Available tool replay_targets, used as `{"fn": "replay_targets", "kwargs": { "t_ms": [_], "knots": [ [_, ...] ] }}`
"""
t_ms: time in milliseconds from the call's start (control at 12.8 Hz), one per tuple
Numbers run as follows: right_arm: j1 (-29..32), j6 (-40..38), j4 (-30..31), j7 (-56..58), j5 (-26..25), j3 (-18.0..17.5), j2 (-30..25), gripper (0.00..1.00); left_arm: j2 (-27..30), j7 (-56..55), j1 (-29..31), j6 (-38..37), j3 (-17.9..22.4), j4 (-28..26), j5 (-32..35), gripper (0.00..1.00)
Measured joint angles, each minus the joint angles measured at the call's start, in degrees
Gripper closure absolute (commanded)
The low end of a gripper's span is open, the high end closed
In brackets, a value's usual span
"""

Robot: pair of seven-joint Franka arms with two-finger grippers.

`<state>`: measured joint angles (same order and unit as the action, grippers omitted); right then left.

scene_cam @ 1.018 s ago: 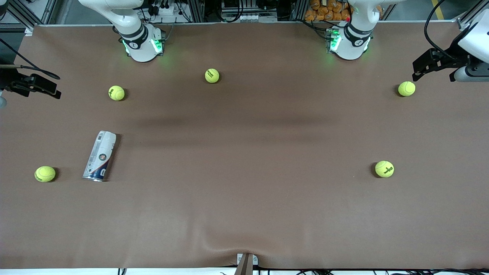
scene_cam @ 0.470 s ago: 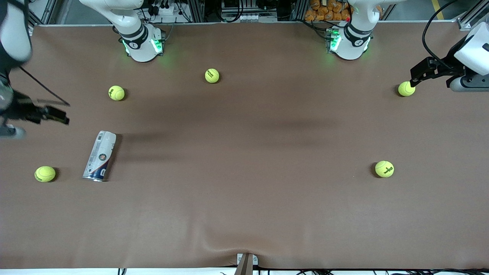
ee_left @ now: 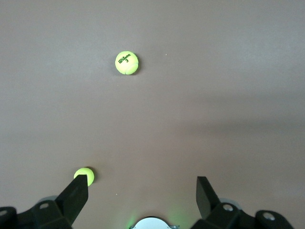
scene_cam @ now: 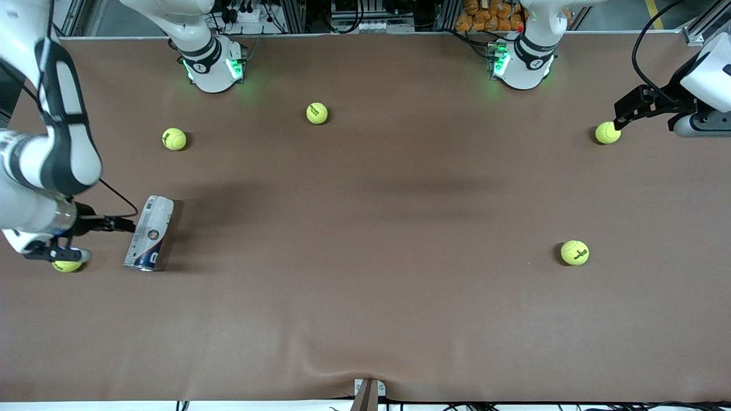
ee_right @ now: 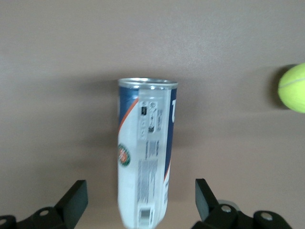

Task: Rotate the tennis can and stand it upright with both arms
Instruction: 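Close the right gripper around the body of the tennis can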

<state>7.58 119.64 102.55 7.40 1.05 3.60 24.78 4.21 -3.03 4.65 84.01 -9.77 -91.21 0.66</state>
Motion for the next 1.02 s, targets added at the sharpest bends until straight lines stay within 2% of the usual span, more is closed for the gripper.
{"fn": "replay_targets", "kwargs": {
  "t_ms": [235,392,1018],
  "knots": [
    [1.77,4.56,-0.07,-0.06,0.52,0.00,5.27,0.00,-0.33,-0.07,0.03,-0.03,0.11,-0.01,0.00,0.00],
    [2.93,5.52,-0.14,-0.03,3.94,-0.01,8.10,0.00,-0.74,-0.09,0.04,-0.03,0.13,0.00,0.00,0.00],
    [3.13,5.56,-0.32,-0.04,6.85,-0.83,9.39,0.00,-3.57,-0.11,0.04,0.34,0.14,0.00,0.00,0.00]
  ]
}}
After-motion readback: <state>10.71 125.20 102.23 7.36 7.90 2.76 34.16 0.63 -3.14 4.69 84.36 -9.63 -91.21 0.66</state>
